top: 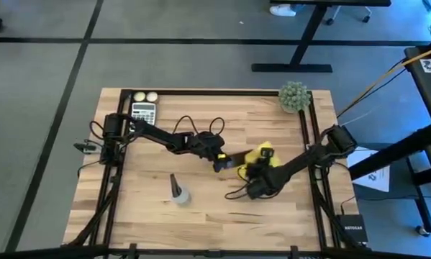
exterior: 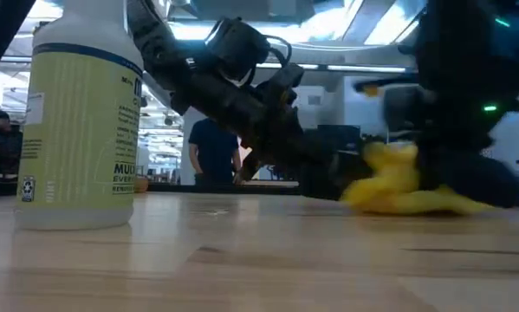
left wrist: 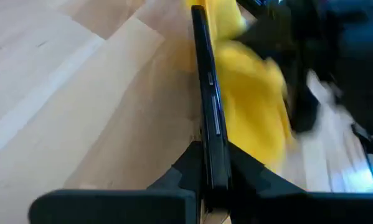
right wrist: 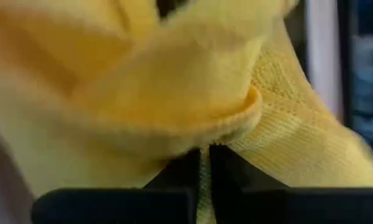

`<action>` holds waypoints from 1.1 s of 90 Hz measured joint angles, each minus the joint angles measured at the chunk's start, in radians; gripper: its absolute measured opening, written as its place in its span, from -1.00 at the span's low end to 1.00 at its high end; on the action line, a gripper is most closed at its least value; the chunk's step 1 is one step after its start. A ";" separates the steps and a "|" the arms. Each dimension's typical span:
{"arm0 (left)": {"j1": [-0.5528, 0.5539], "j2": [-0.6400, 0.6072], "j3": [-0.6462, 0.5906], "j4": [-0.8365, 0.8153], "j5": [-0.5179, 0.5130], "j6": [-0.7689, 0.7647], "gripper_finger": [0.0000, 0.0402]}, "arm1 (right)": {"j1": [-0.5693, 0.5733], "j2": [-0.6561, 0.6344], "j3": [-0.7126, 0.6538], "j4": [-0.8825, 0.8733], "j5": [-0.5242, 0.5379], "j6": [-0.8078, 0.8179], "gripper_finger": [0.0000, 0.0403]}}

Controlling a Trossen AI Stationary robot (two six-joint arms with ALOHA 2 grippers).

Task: Apply microfiber cloth
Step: Wipe the front of the black cellphone with the yellow microfiber cloth

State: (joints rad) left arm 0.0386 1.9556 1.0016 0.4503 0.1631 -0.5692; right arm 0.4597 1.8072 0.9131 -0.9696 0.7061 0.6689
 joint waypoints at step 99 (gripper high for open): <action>-0.006 -0.001 0.001 0.008 0.048 0.046 -0.89 | 0.089 -0.029 -0.018 -0.110 -0.139 0.103 -1.00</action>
State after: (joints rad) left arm 0.0322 1.9545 1.0023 0.4587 0.2108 -0.5228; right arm 0.5484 1.7784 0.8951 -1.0796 0.5672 0.7723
